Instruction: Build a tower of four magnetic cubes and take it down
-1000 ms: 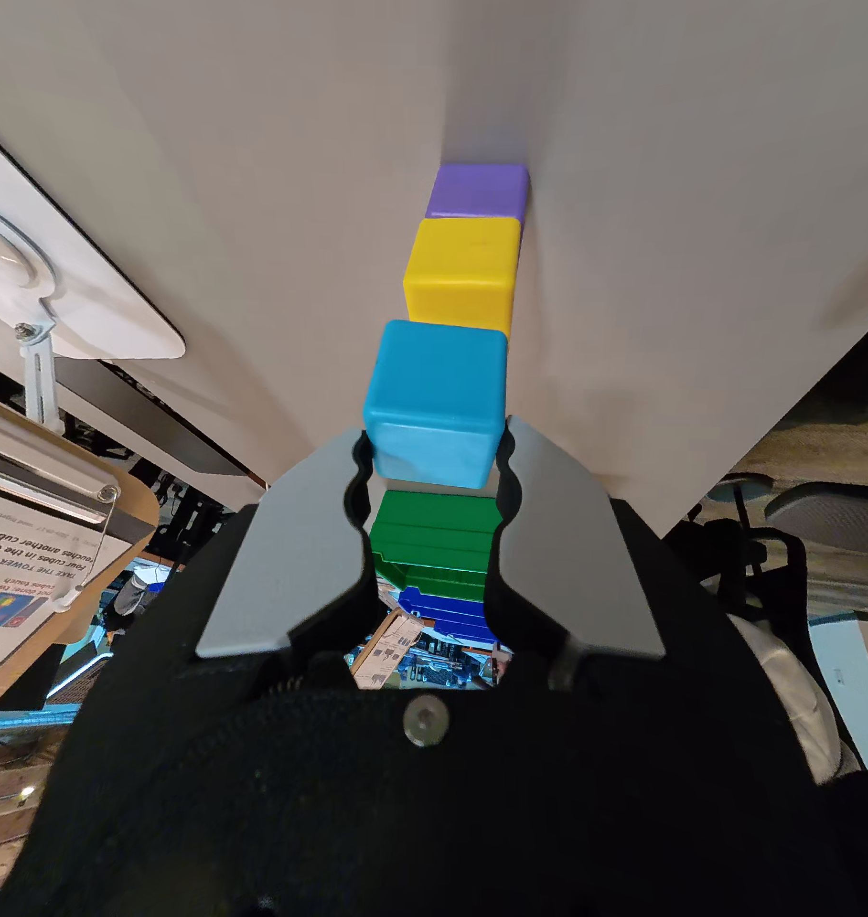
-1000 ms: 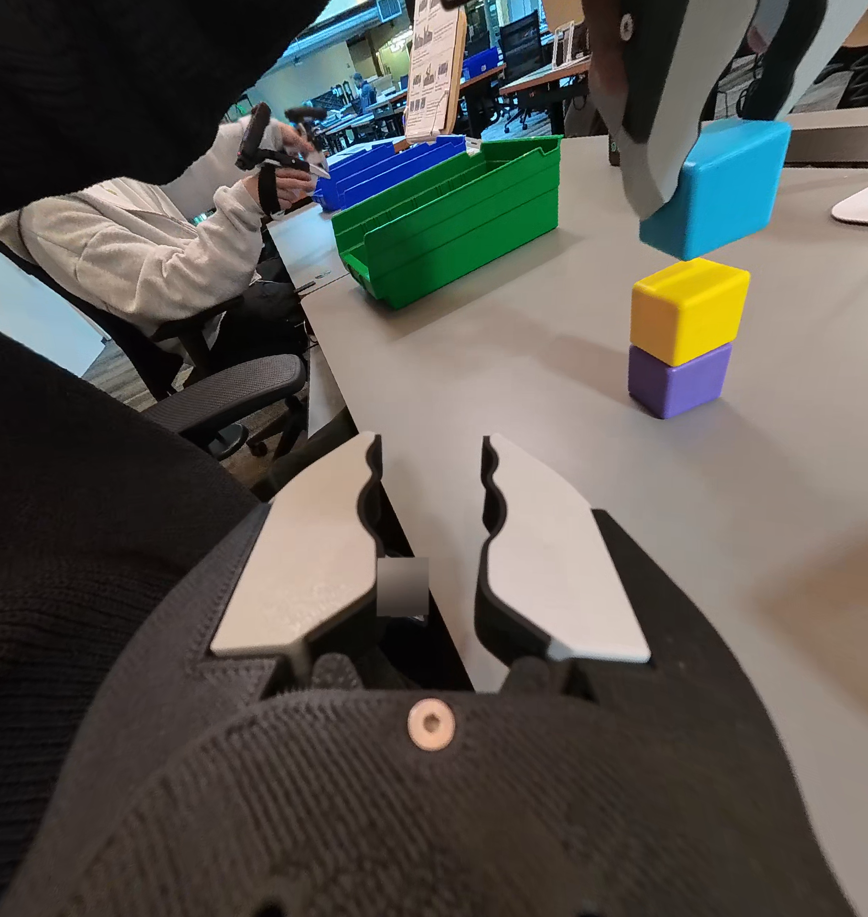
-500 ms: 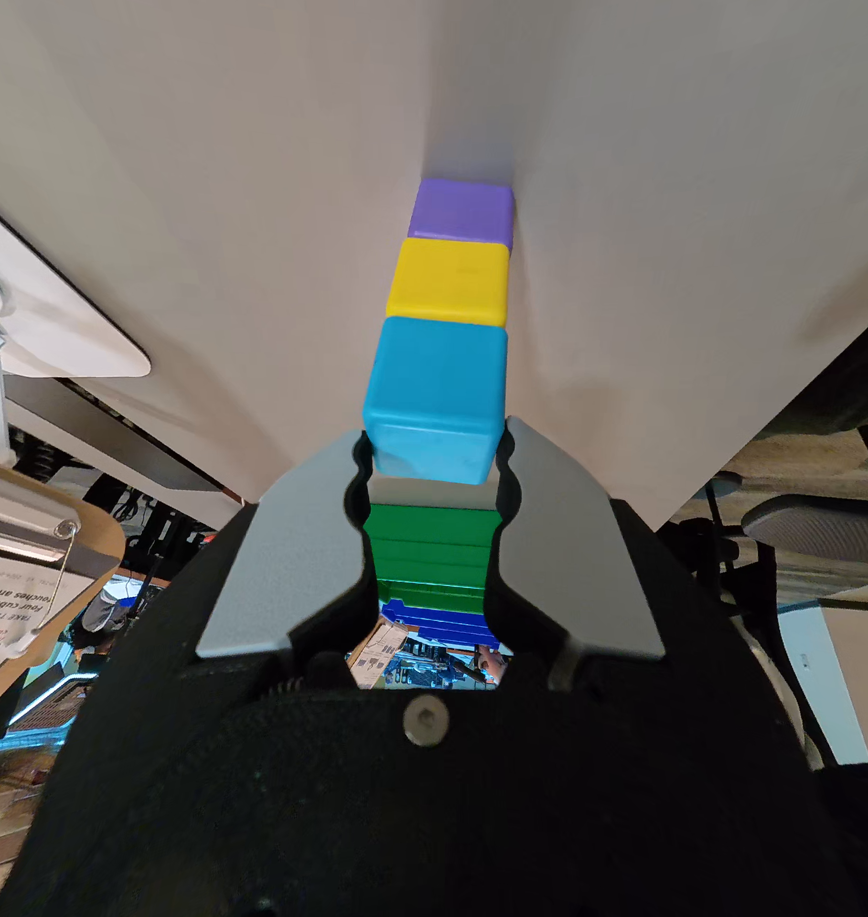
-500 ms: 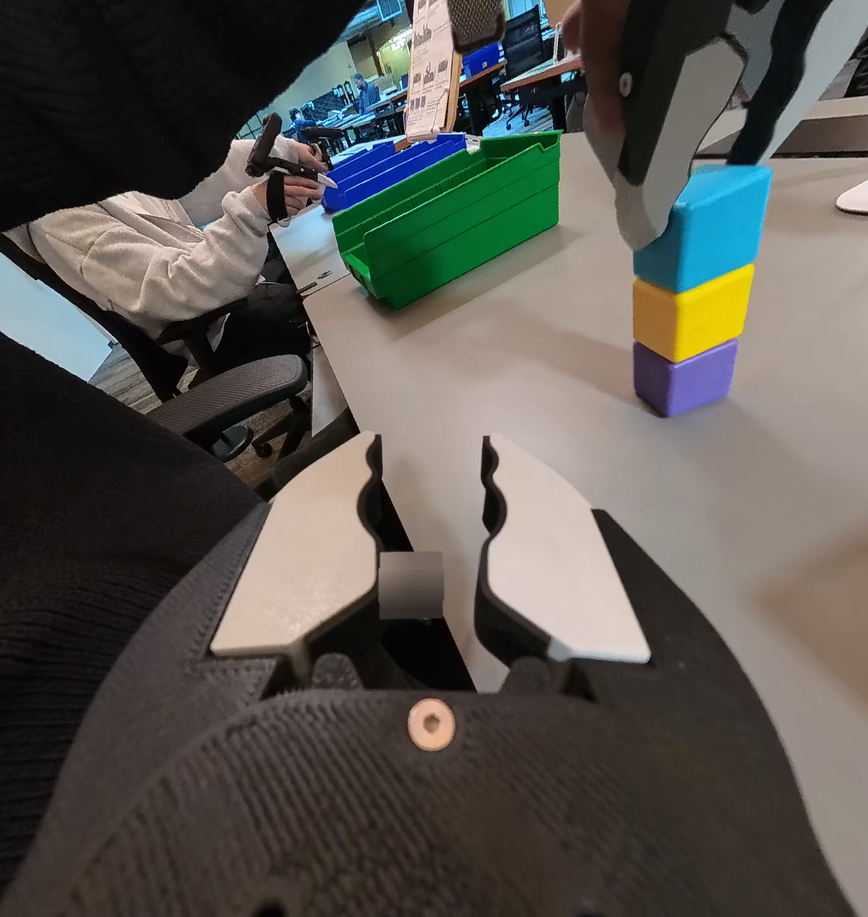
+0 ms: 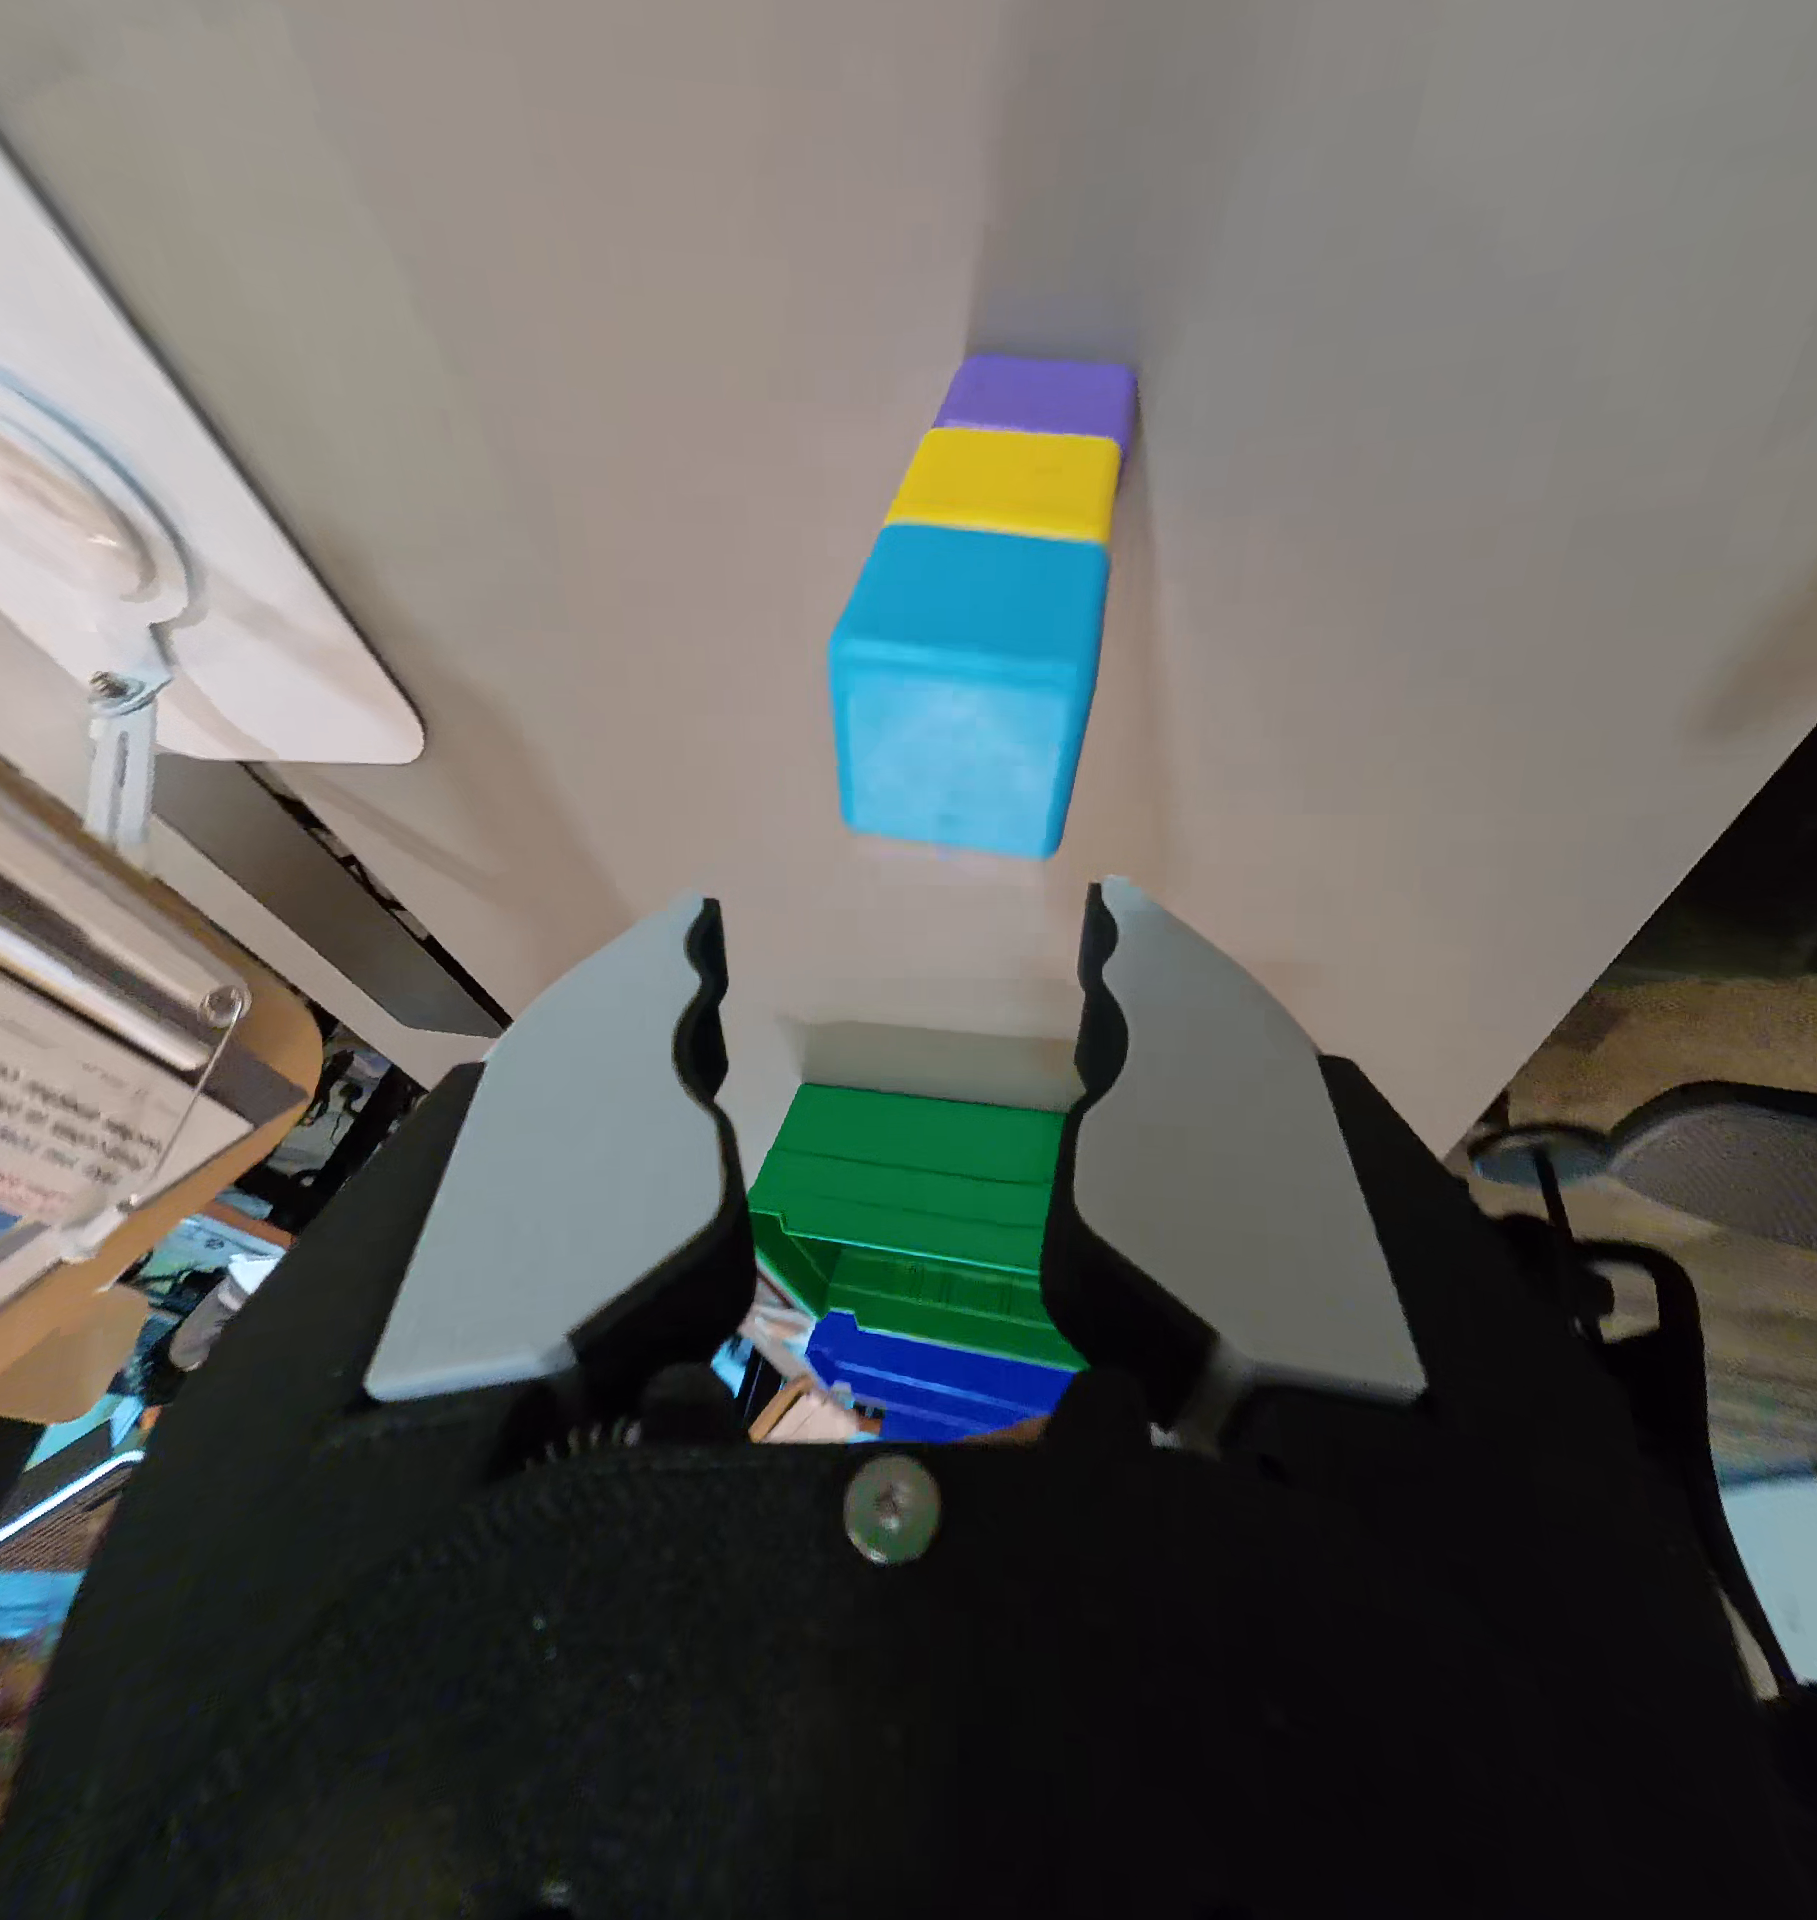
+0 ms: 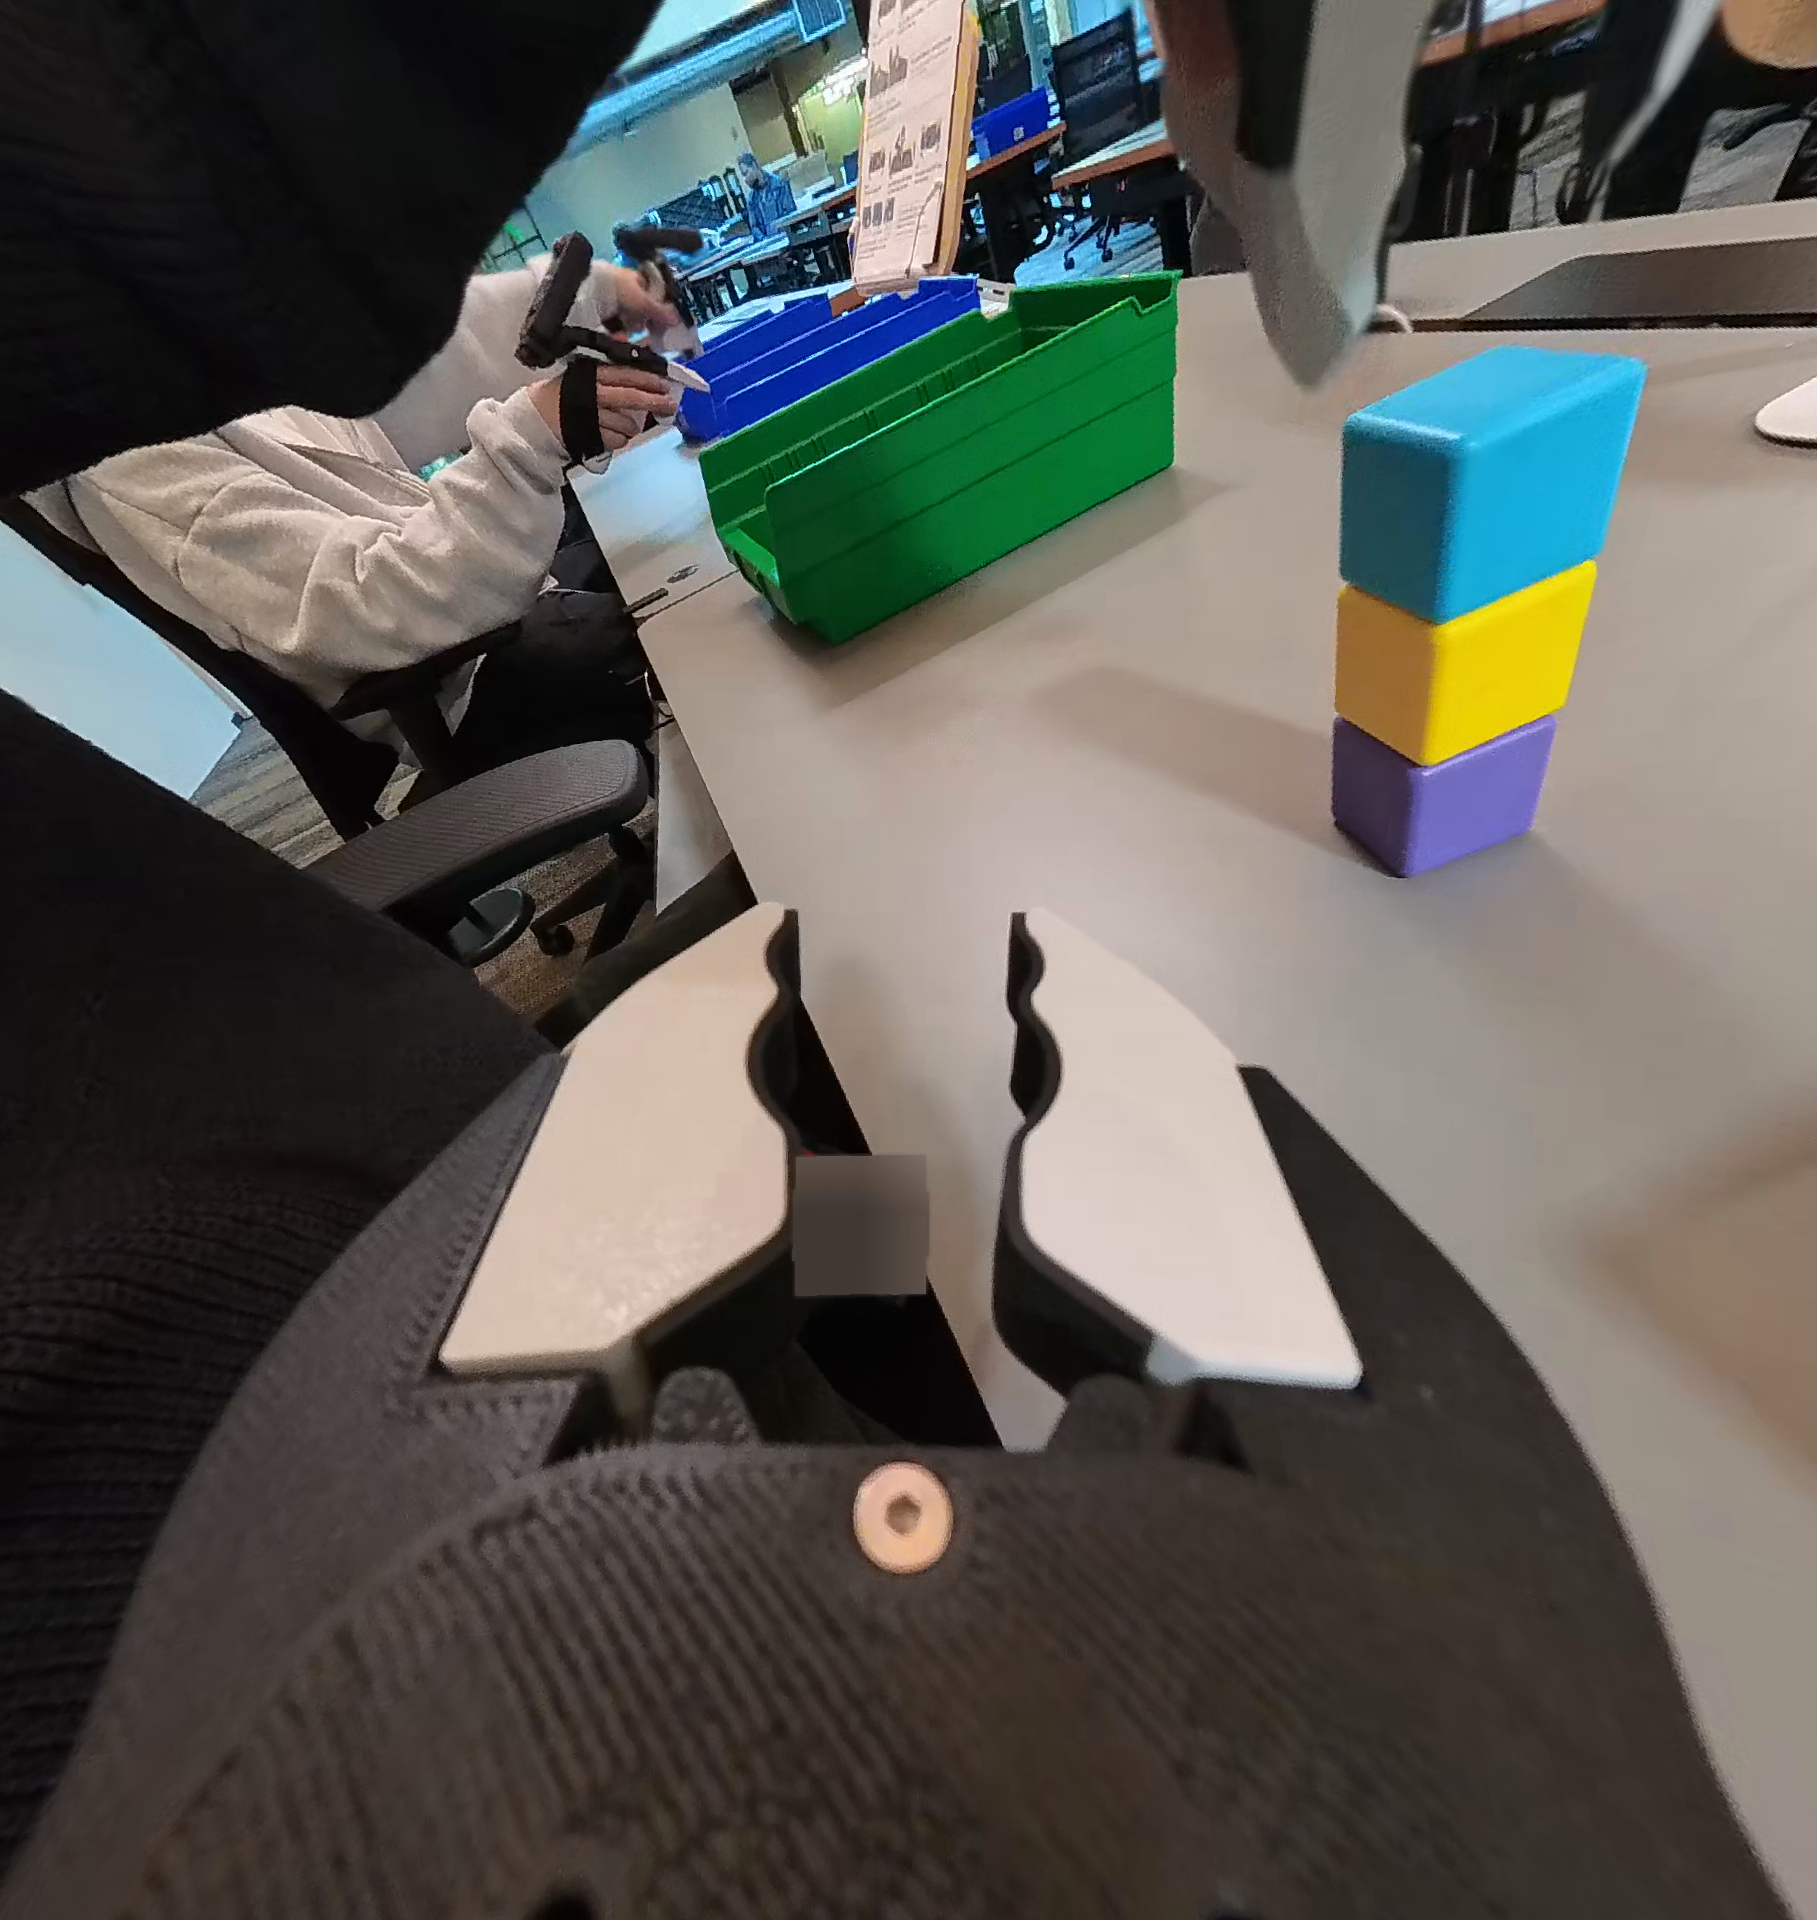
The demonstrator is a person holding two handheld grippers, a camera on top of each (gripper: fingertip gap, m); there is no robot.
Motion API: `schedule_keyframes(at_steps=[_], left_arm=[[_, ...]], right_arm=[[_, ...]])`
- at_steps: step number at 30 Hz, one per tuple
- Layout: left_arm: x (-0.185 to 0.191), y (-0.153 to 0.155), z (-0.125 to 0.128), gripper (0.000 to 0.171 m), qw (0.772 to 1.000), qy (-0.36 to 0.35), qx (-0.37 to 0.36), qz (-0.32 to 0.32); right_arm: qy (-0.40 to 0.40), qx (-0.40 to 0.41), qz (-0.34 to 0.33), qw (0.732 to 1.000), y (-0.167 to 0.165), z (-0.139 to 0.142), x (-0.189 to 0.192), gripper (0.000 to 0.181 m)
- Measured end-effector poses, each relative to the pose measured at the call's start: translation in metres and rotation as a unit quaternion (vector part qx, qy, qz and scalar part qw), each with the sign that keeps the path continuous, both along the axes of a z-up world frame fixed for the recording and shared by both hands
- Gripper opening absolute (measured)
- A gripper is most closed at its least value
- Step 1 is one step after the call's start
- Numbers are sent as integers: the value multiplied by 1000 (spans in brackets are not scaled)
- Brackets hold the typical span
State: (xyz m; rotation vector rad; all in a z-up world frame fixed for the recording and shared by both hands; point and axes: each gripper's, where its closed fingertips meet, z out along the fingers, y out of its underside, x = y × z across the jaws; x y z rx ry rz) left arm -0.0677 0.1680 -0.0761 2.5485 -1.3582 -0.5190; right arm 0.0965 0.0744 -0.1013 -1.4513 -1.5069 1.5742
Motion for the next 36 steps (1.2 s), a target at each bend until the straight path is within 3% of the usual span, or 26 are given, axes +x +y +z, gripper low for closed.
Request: schedule_keyframes(at_steps=[5, 8, 10, 12, 16, 19, 24, 29, 36], left_arm=[[-50, -23, 52, 68, 987, -86, 127, 45], [-128, -56, 86, 67, 960, -81, 228, 138], [-187, -88, 95, 65, 930, -73, 285, 222], [-252, -127, 90, 67, 879, -46, 331, 339], [-357, -201, 47, 68, 733, -12, 380, 564], [-391, -222, 4, 69, 675, -19, 378, 633], [-434, -227, -34, 50, 667, 56, 392, 630], [-437, -223, -67, 57, 640, 5, 363, 678], [-440, -230, -88, 59, 631, -1, 340, 697]], right_arm=[[2, -7, -2, 1000, 1, 1, 3, 39], [0, -15, -5, 1000, 1, -1, 3, 39], [-3, -21, -6, 1000, 1, -2, 2, 39], [-6, -26, -9, 1000, 1, -4, 1, 39], [-16, -27, -14, 999, 1, -8, -4, 39], [-23, -19, -17, 999, 0, -12, -9, 39], [-36, 0, -20, 999, 3, -19, -18, 39], [-42, 0, -21, 999, 7, -23, -20, 39], [-37, -27, -25, 999, 13, -21, -19, 38]])
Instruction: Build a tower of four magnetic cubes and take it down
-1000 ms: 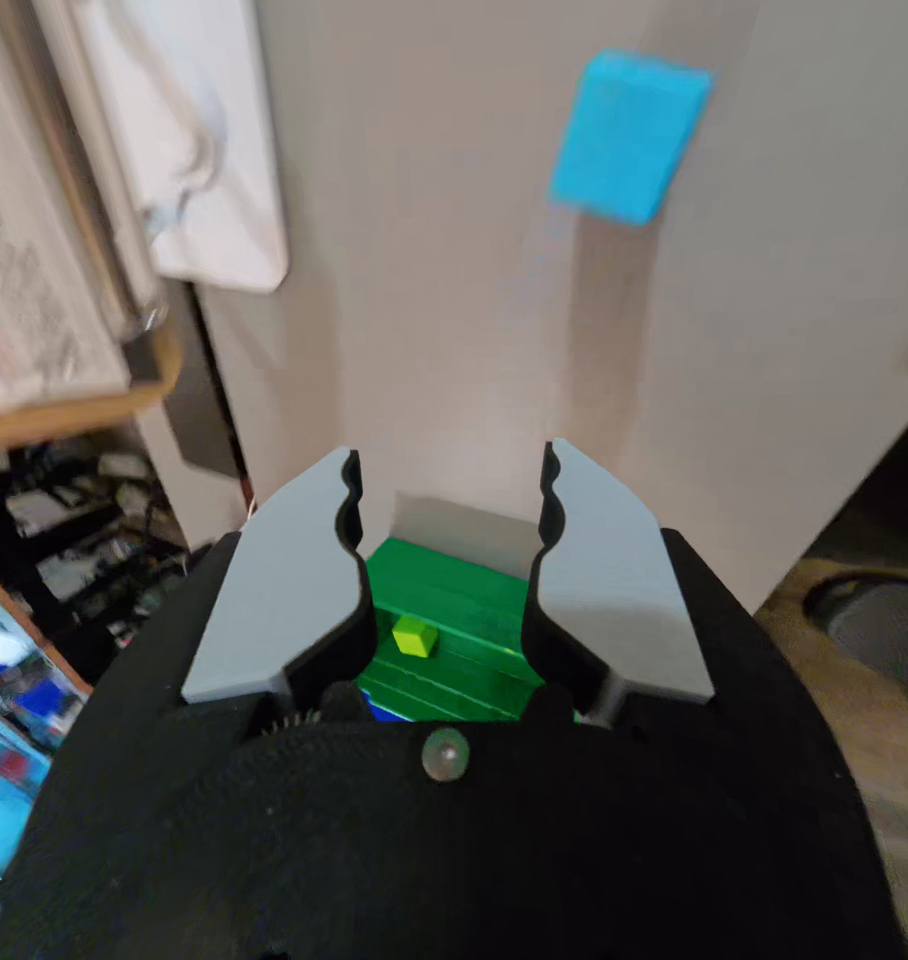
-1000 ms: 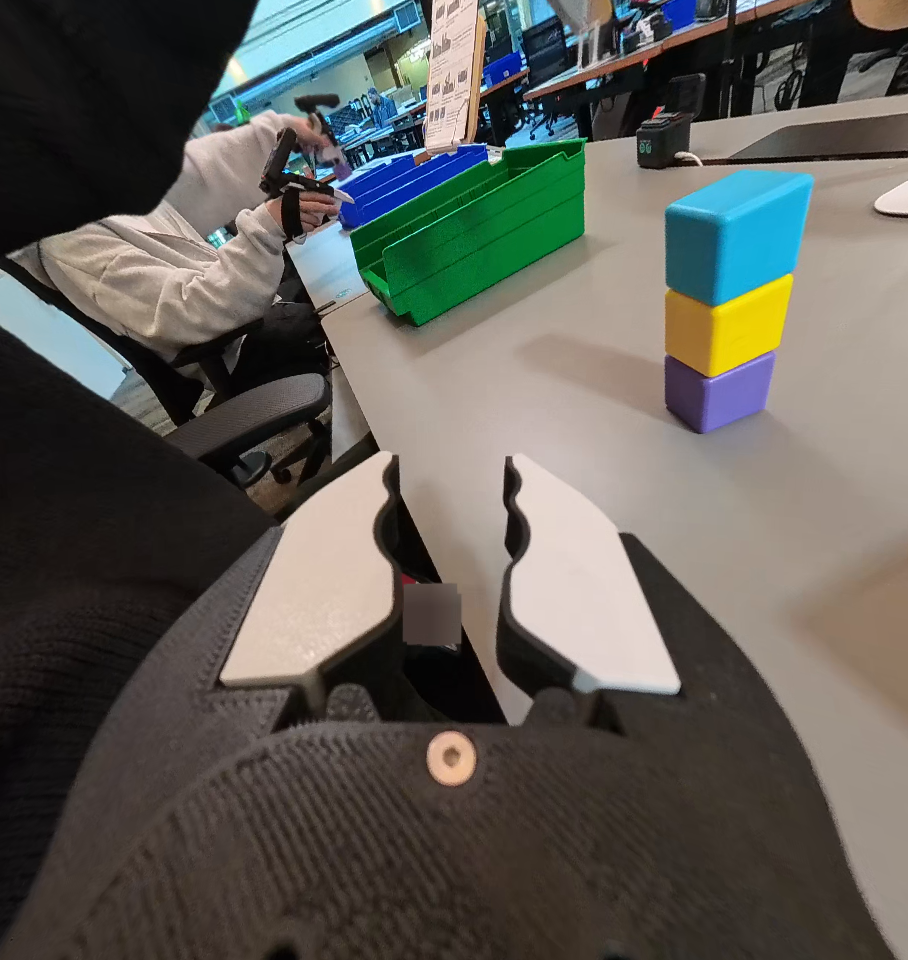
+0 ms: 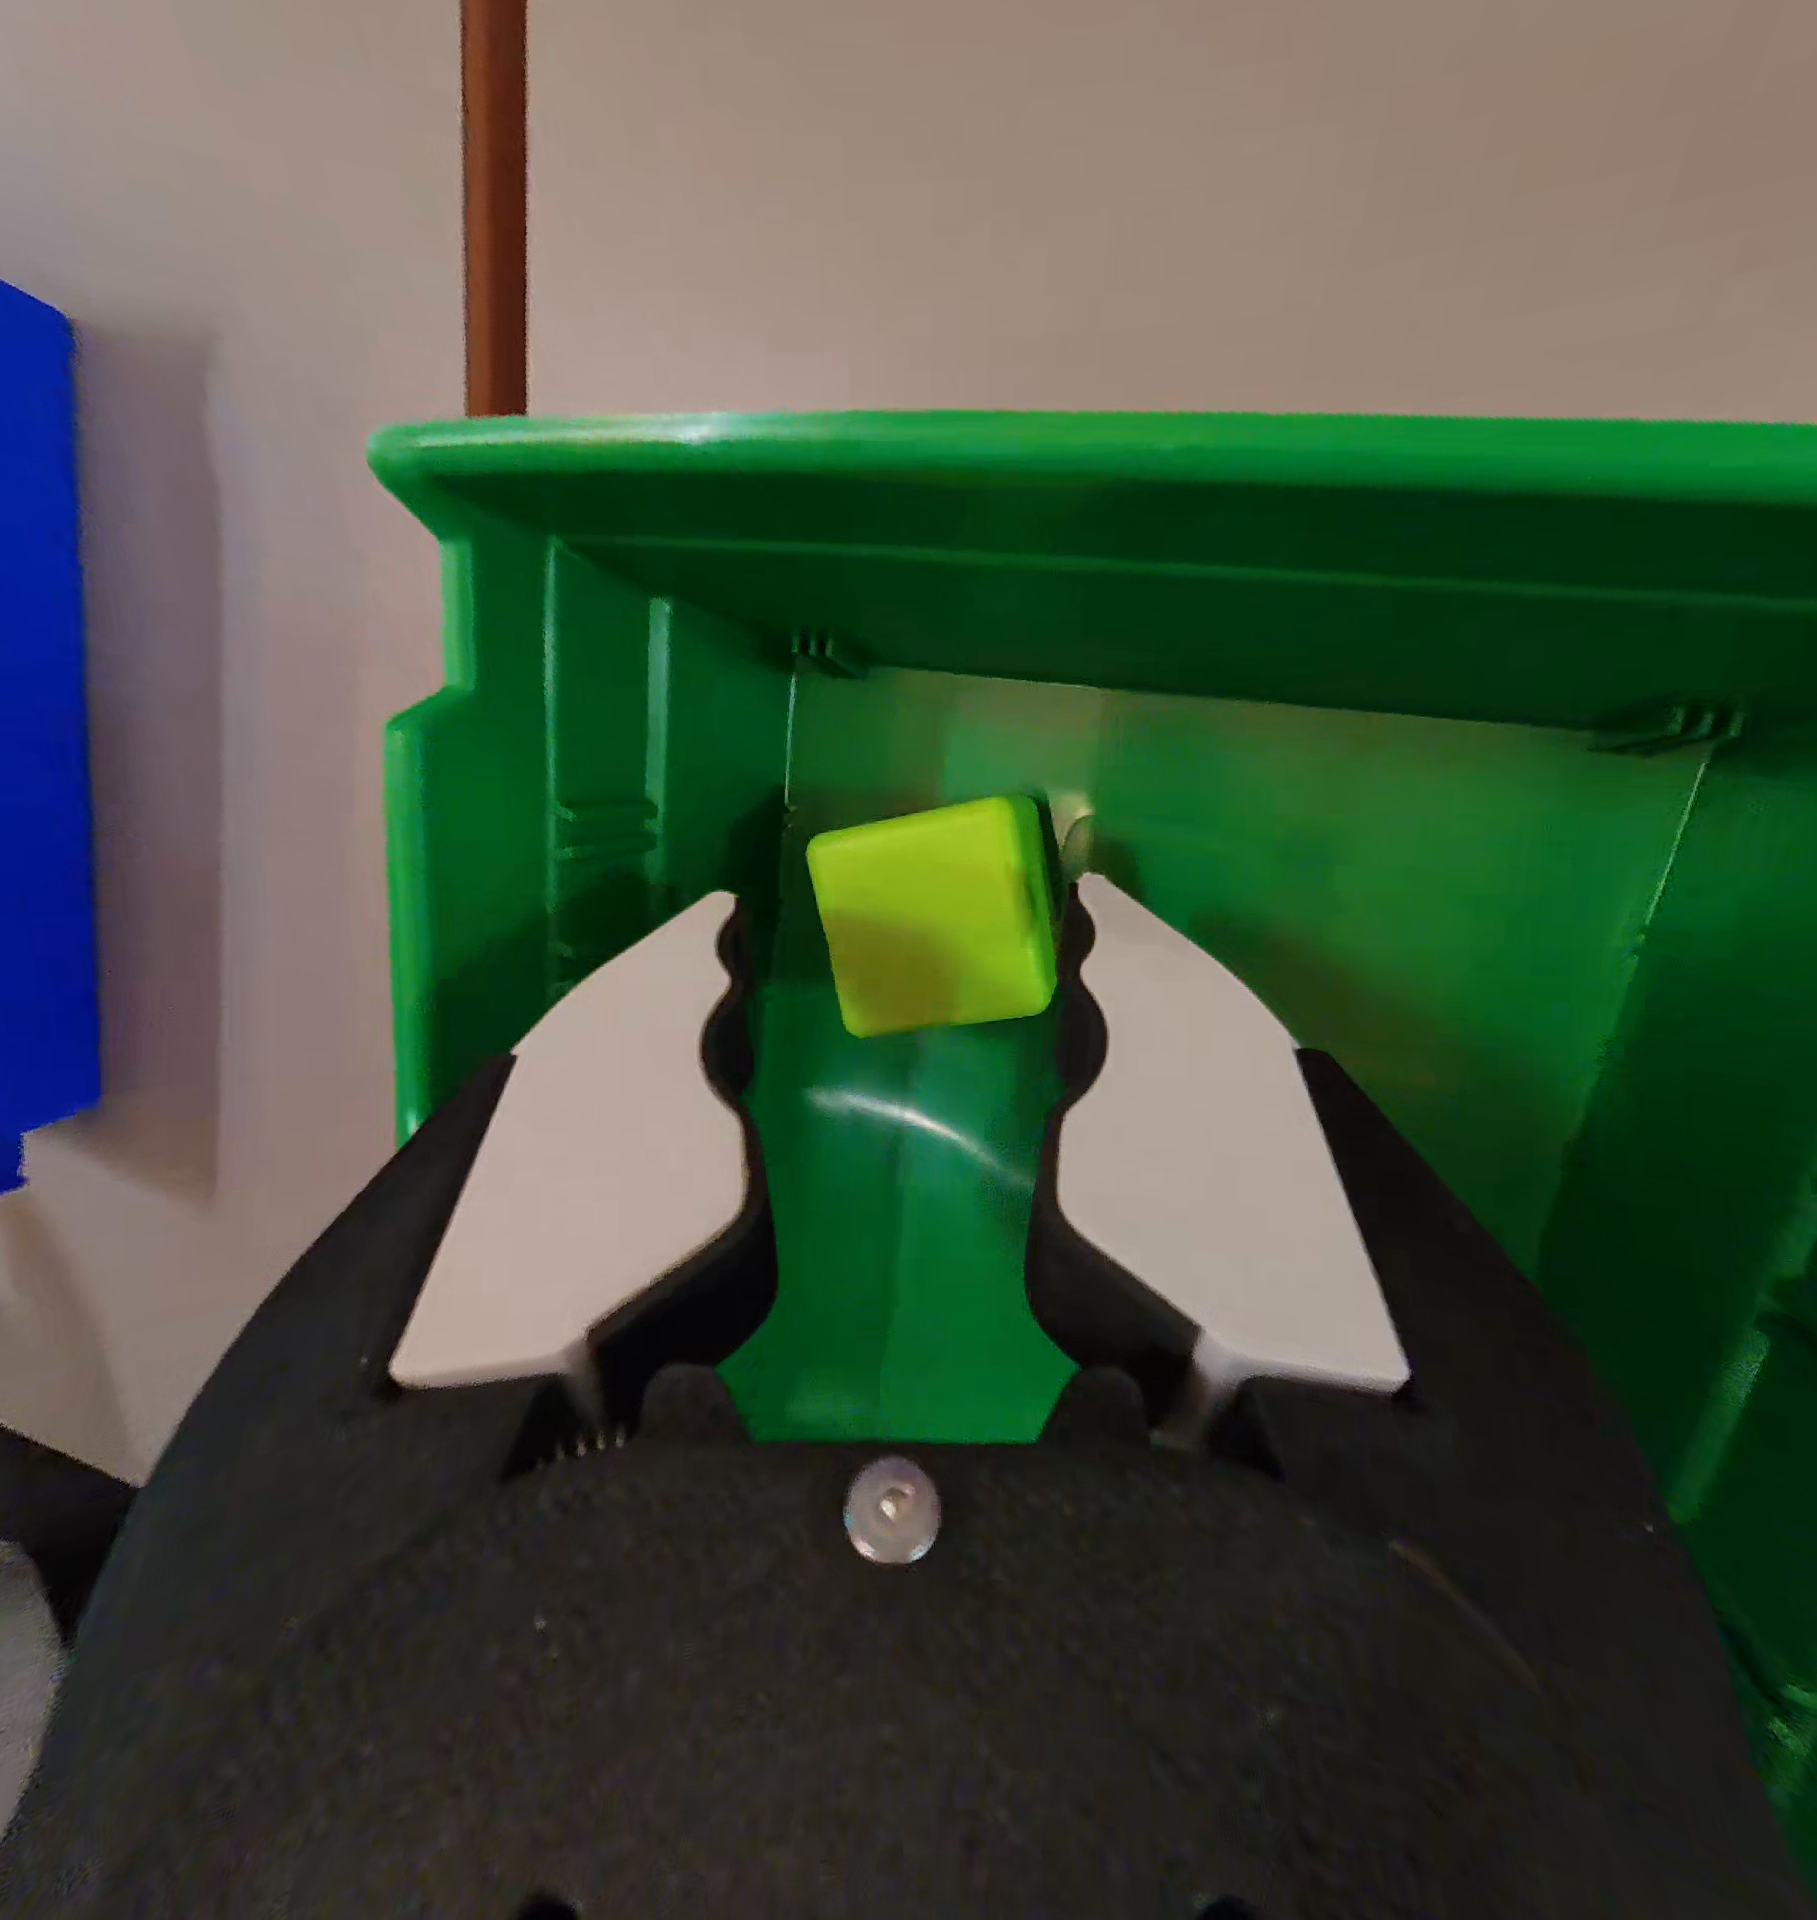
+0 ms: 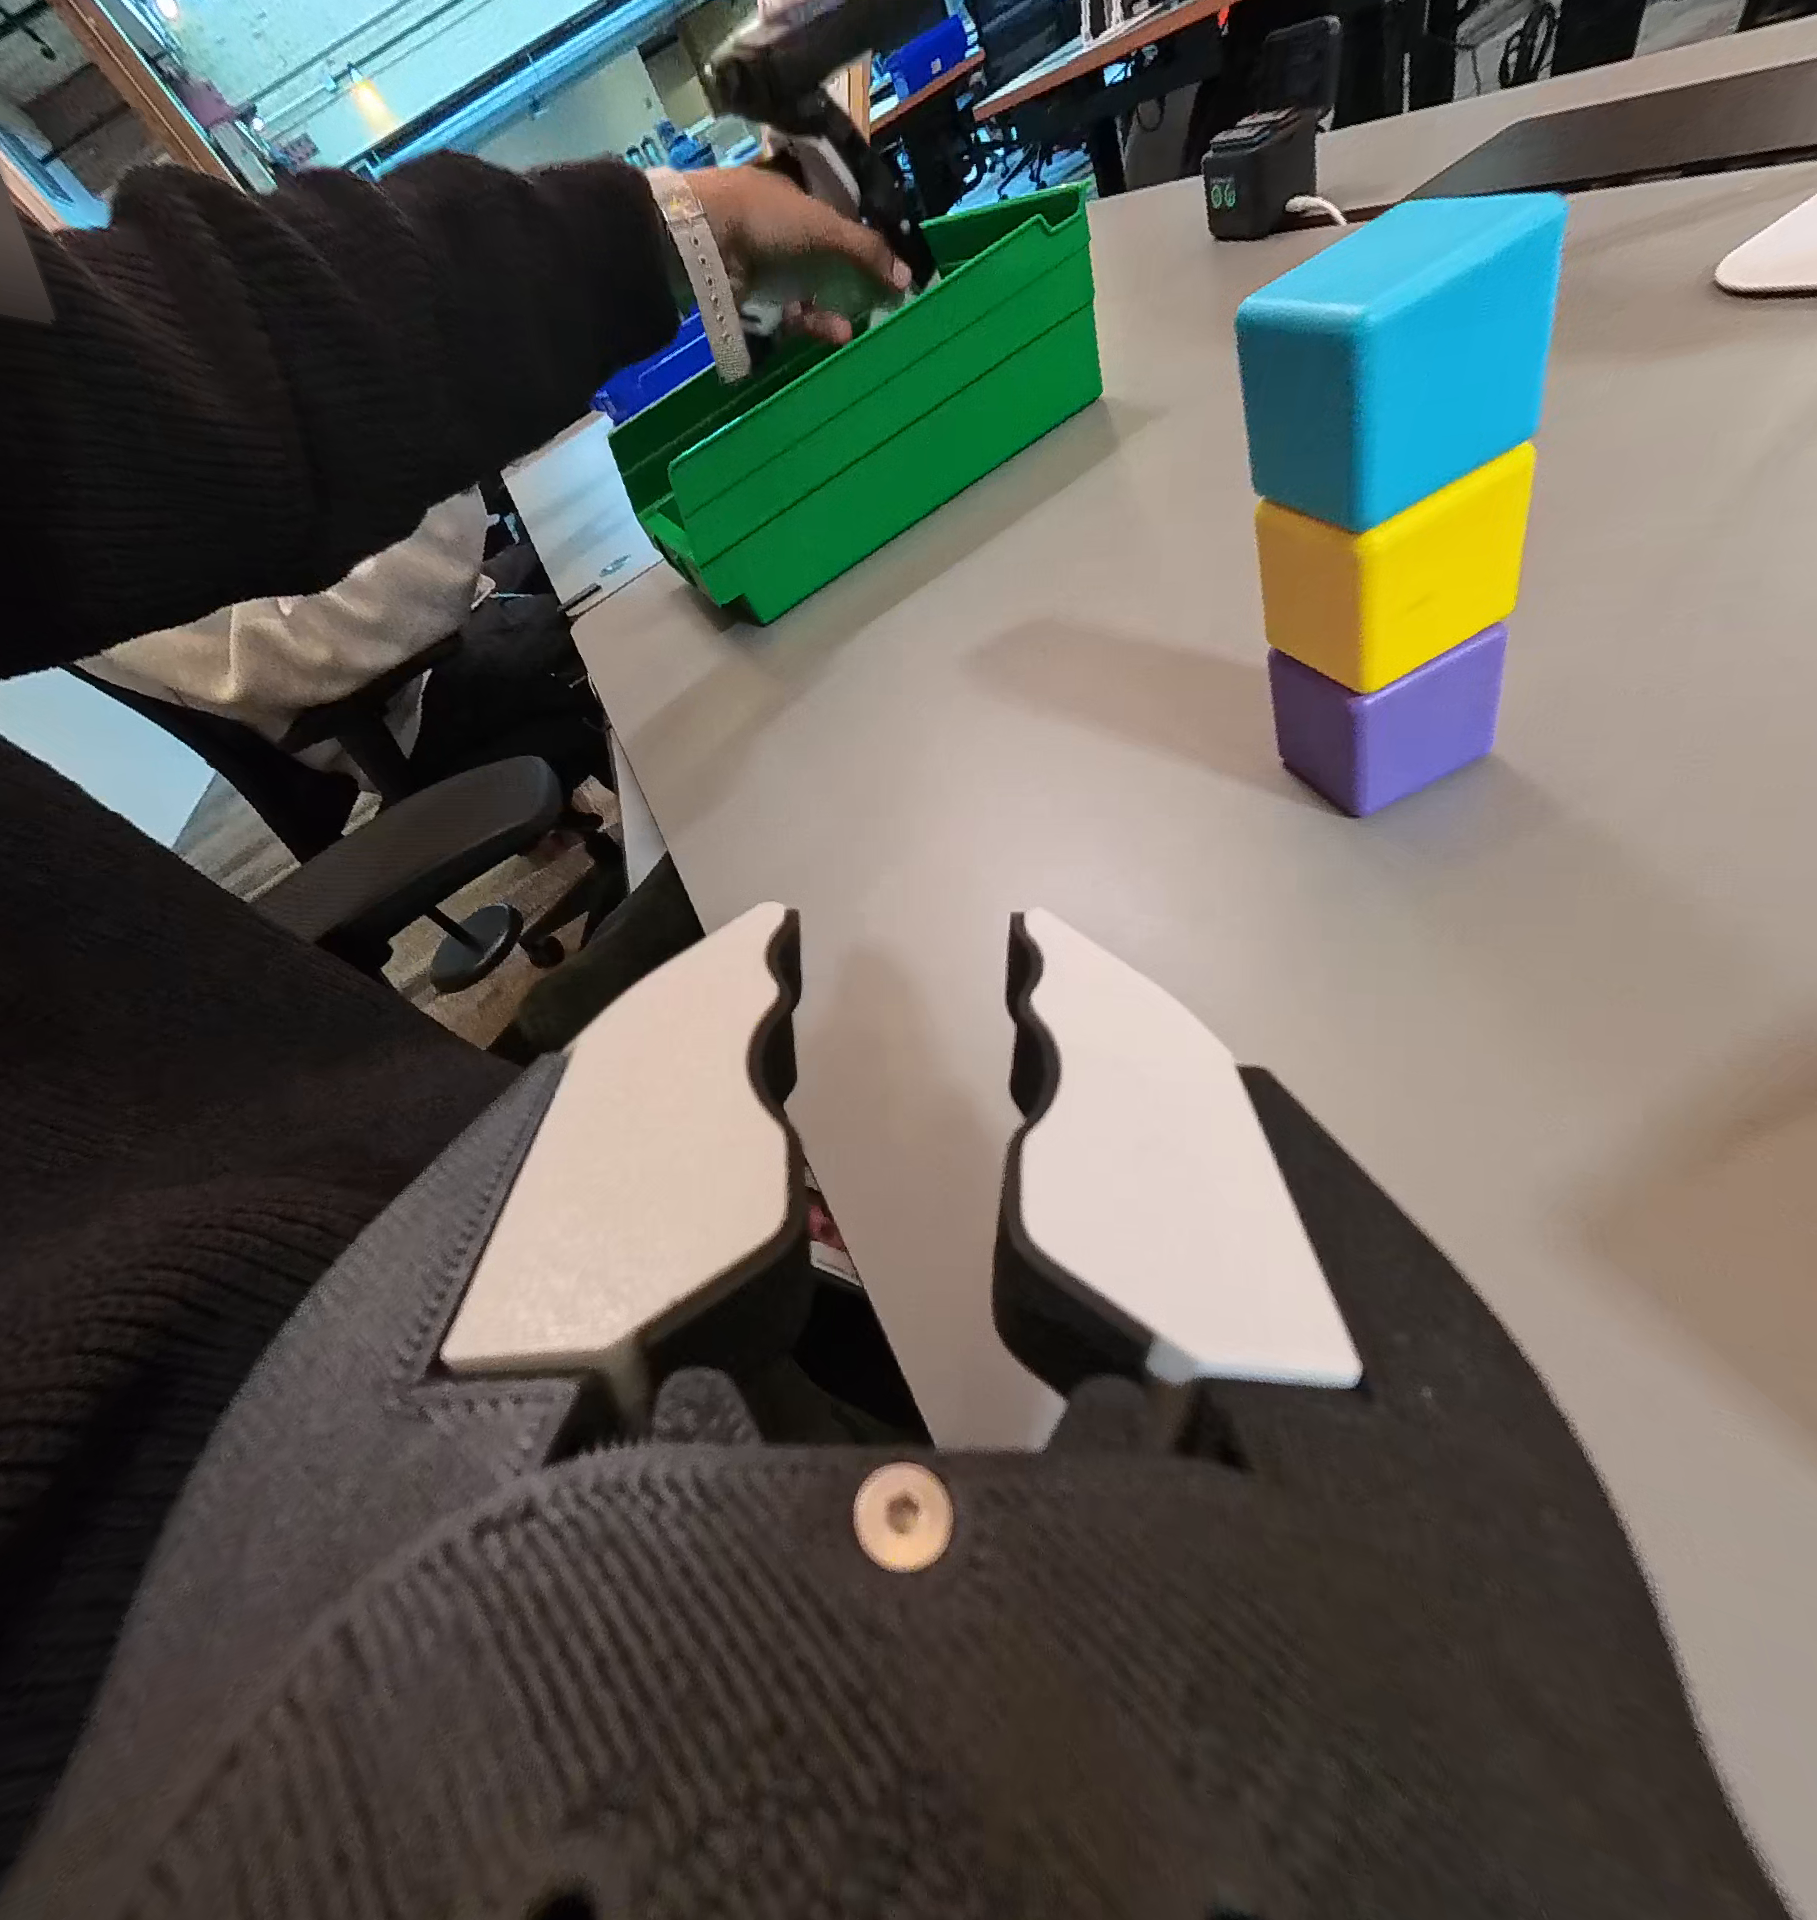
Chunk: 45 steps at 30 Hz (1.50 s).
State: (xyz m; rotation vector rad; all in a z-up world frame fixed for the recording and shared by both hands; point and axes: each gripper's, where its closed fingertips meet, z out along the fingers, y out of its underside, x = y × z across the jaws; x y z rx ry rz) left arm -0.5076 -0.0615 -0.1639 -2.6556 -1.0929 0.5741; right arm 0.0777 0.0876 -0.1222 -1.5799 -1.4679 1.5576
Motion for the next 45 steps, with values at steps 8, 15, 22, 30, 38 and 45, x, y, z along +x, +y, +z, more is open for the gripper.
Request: schedule_keyframes(at_steps=[8, 15, 22, 30, 38, 45], left_arm=[[-1, 2, -20, 61, 1000, -9, 1, -3], [0, 1, -23, 49, 1000, -4, -1, -9], [2, 3, -8, 48, 999, 17, 19, -26], [22, 18, 77, 47, 987, 100, 82, -97], [107, 69, 194, 46, 930, 203, 207, -224], [243, 160, 235, 46, 826, 203, 316, -421]], right_arm=[[1, -9, -5, 1000, 2, 1, 1, 38], [2, -10, -8, 1000, 3, 1, 2, 38], [5, -10, -8, 1000, 2, 3, 3, 38], [12, -13, -5, 1000, -1, 7, 4, 38], [18, -12, 2, 1000, -5, 11, 5, 37], [24, -7, 2, 1000, -4, 14, 7, 36]])
